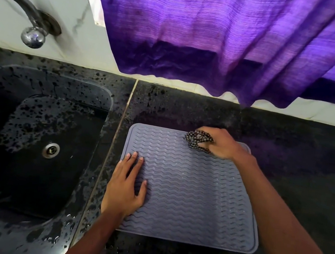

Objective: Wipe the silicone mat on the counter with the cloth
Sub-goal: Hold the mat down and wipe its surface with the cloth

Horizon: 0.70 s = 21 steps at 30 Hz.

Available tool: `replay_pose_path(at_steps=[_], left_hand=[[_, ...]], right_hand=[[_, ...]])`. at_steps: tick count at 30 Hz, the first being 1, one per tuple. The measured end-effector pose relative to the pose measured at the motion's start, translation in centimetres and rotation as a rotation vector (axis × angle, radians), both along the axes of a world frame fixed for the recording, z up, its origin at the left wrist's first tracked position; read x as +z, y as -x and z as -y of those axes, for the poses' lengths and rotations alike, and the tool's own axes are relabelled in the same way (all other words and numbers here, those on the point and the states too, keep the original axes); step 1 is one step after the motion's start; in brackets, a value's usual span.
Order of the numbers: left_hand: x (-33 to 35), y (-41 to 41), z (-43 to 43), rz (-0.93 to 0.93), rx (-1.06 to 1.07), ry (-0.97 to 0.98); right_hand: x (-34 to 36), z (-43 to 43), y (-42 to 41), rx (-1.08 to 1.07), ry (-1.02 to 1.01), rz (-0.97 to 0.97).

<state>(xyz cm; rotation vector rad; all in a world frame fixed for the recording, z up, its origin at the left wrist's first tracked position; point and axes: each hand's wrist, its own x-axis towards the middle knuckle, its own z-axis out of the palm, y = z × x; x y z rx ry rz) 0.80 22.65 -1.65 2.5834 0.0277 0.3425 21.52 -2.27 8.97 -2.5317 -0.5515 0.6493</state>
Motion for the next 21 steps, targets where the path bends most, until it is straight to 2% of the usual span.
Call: replay_pose_path(at_steps=[2,4,8,10,12,18,21], left_hand=[[0.1,0.0,0.0,-0.001,0.003,0.001],[0.1,0.0,0.0,-0.005,0.001,0.003],[0.0,0.0,0.0,-0.018,0.000,0.008],[0.0,0.0,0.0,-0.016,-0.003,0.006],[-0.1,0.0,0.0,-0.011,-0.005,0.004],[-0.2,0.0,-0.1,-0.005,-0.008,0.002],[-0.1,0.0,-0.1,-0.012,-0.007,-0.002]], right_hand=[[0.2,-0.3,0.6,-0.044,-0.092,-0.013],[0.1,0.3,0.8,-0.047,-0.076,-0.003],[0.0,4.0,0.4,-0.167,-0.045,-0.206],[-0.4,5.2,0.2,-0.197,-0.014,-0.198],[-1.2,5.8,0.2,-0.223,-0.012,-0.061],[-2.7,6.0,3.7,-0.206,0.012,0.558],[-4.4,6.0,6.0,-0.116,0.108,0.667]])
